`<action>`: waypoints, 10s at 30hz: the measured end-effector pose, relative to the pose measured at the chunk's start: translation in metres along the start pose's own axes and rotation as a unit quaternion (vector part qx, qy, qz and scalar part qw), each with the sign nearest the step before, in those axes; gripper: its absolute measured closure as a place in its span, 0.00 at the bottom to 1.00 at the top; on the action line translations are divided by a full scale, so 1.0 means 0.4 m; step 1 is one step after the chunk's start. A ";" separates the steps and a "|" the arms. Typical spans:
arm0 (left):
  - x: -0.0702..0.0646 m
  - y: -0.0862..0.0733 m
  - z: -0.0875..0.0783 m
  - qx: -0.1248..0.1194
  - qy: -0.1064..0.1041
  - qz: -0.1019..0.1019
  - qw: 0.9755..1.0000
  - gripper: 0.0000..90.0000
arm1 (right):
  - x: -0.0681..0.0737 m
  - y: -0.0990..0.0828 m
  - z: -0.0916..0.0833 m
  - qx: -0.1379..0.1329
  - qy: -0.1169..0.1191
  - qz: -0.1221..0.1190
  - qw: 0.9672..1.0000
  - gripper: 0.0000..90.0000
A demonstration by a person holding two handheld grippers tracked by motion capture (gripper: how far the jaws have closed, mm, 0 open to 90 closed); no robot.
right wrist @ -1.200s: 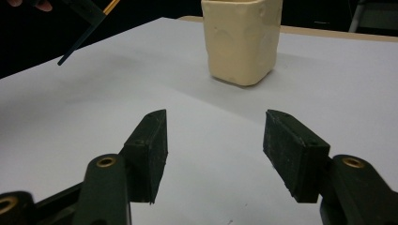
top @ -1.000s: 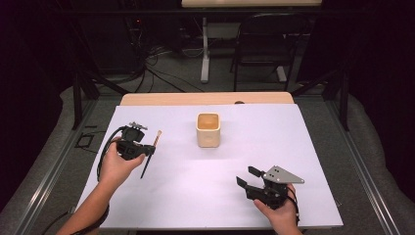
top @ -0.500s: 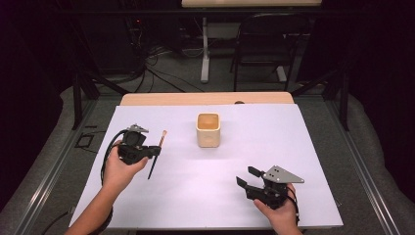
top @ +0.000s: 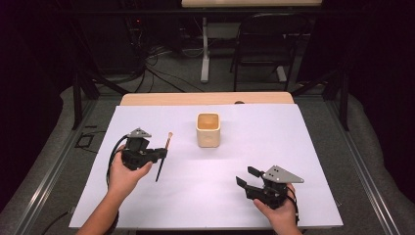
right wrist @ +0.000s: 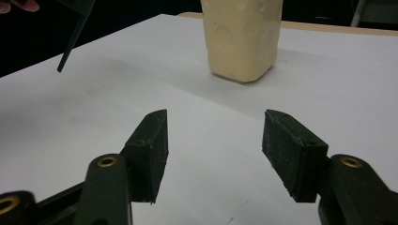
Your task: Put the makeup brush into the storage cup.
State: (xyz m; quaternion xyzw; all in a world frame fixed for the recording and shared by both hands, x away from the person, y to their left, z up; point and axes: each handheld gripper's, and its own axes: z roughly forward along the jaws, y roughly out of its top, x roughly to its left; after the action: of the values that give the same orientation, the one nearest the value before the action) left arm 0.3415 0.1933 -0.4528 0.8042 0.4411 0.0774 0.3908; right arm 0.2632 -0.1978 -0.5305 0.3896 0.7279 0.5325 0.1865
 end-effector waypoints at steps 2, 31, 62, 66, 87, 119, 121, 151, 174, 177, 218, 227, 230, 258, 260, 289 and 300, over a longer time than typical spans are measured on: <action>-0.005 -0.003 0.000 -0.002 -0.003 0.000 1.000 0.93 | 0.000 0.000 0.000 0.000 0.000 0.000 1.000 0.45; -0.061 -0.037 -0.007 -0.075 -0.058 0.006 0.995 0.92 | -0.001 0.000 0.003 0.004 0.002 -0.003 1.000 0.46; -0.083 -0.062 0.029 -0.112 -0.081 0.005 0.990 0.93 | 0.013 0.084 0.007 0.014 0.021 0.014 1.000 0.55; -0.084 -0.062 0.029 -0.117 -0.080 0.002 0.990 0.93 | 0.012 0.098 0.019 0.018 0.023 0.022 0.999 0.55; -0.083 -0.061 0.022 -0.126 -0.079 0.004 0.989 0.93 | 0.040 0.183 0.080 0.013 0.051 0.011 0.999 0.59; -0.090 -0.066 0.019 -0.146 -0.083 0.003 0.986 0.93 | 0.070 0.229 0.148 -0.001 0.076 0.030 0.997 0.61; -0.092 -0.067 0.023 -0.146 -0.083 0.005 0.986 0.93 | 0.067 0.228 0.143 0.014 0.076 0.030 0.997 0.62; -0.117 -0.089 0.063 -0.147 -0.118 -0.005 0.982 0.93 | 0.081 0.208 0.154 0.018 0.135 0.079 0.988 0.68; -0.160 -0.099 0.087 -0.147 -0.137 -0.008 0.980 0.93 | 0.097 0.199 0.157 0.001 0.164 0.105 0.981 0.78; -0.162 -0.099 0.087 -0.149 -0.140 -0.007 0.979 0.93 | 0.100 0.197 0.160 -0.001 0.167 0.108 0.980 0.79; -0.193 -0.098 0.100 -0.142 -0.153 0.007 0.978 0.93 | 0.106 0.191 0.168 -0.003 0.179 0.125 0.976 0.84; -0.196 -0.098 0.100 -0.141 -0.155 0.008 0.978 0.93 | 0.107 0.190 0.171 -0.006 0.184 0.124 0.975 0.87; -0.197 -0.098 0.101 -0.142 -0.155 0.007 0.978 0.93 | 0.107 0.190 0.170 -0.002 0.183 0.123 0.975 0.88; -0.198 -0.099 0.104 -0.140 -0.153 0.009 0.978 0.93 | 0.103 0.188 0.172 0.004 0.183 0.119 0.976 0.93; -0.198 -0.100 0.104 -0.140 -0.153 0.009 0.978 0.93 | 0.103 0.188 0.172 0.003 0.184 0.120 0.975 0.93; -0.189 -0.101 0.107 -0.137 -0.165 -0.001 0.977 0.85 | 0.106 0.190 0.169 0.001 0.175 0.115 0.978 0.93; -0.184 -0.102 0.109 -0.134 -0.176 -0.007 0.975 0.77 | 0.109 0.192 0.165 0.000 0.167 0.101 0.981 0.93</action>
State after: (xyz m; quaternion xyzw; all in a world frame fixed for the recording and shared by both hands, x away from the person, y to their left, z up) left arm 0.2915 0.1246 -0.4947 0.7426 0.3567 -0.0095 0.5668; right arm 0.3096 -0.1129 -0.4775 0.3669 0.7054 0.6064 0.0079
